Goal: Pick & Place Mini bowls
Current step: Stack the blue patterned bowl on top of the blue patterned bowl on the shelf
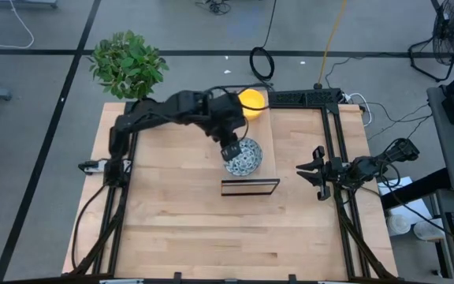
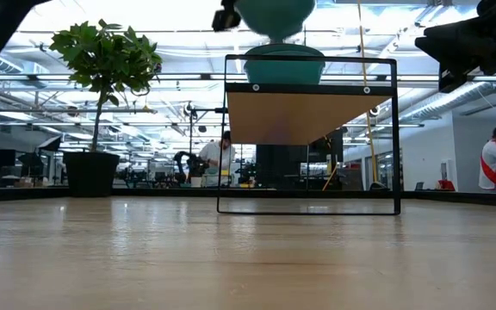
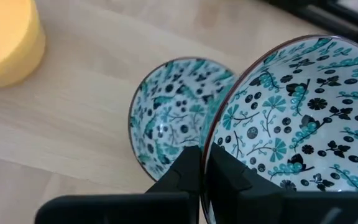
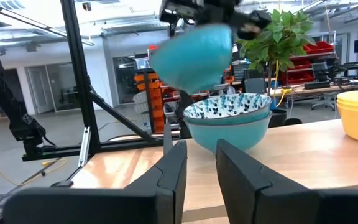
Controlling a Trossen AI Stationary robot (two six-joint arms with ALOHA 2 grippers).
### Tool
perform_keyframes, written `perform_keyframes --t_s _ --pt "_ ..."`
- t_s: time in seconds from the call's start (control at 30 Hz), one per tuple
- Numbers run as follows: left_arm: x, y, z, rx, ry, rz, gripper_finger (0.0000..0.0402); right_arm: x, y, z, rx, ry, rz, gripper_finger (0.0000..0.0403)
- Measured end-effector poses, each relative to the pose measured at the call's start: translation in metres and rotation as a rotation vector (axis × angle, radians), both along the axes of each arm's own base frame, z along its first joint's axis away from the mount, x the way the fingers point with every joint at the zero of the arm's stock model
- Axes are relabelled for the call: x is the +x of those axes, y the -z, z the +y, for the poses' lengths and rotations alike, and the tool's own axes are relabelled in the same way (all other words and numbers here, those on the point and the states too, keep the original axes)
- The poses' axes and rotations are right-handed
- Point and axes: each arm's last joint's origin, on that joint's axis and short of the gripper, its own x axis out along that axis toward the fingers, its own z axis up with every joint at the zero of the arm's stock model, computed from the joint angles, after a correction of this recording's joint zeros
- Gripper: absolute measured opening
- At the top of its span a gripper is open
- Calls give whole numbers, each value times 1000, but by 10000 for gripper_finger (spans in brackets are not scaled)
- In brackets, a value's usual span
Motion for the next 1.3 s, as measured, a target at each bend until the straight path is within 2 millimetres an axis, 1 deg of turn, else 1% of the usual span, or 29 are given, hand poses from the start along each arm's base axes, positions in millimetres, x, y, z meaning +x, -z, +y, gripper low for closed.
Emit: perform_keyframes --t_s 0.07,0.17,0.23,0.33,0.43,0.53,0.63,0.8,0.87,0.97,1.13,1.3 --pt "5 9 8 -20 -3 25 12 0 0 0 0 -2 0 75" --pt "10 19 21 -40 -55 53 9 0 0 0 0 -3 0 75" --pt "12 24 28 -52 -81 67 9 0 0 0 1 -3 0 75" --pt "13 27 34 -75 -89 73 14 0 0 0 10 -5 0 75" --pt "14 30 35 -77 -92 81 18 0 0 0 10 -5 0 75" --pt "14 30 36 -77 -94 82 9 0 0 0 10 -6 1 75" --pt "15 29 36 -77 -102 74 10 0 0 0 23 -8 2 75" --pt "15 29 35 -92 -132 74 52 0 0 0 24 -8 2 75" --pt "17 32 35 -92 -132 74 63 0 0 0 24 -8 2 75" --pt "18 35 35 -91 -132 75 67 0 0 0 24 -9 2 75" --pt "19 35 35 -84 -121 67 70 0 0 0 24 -9 2 75" --pt "16 29 34 -82 -119 51 71 0 0 0 24 -9 2 75"
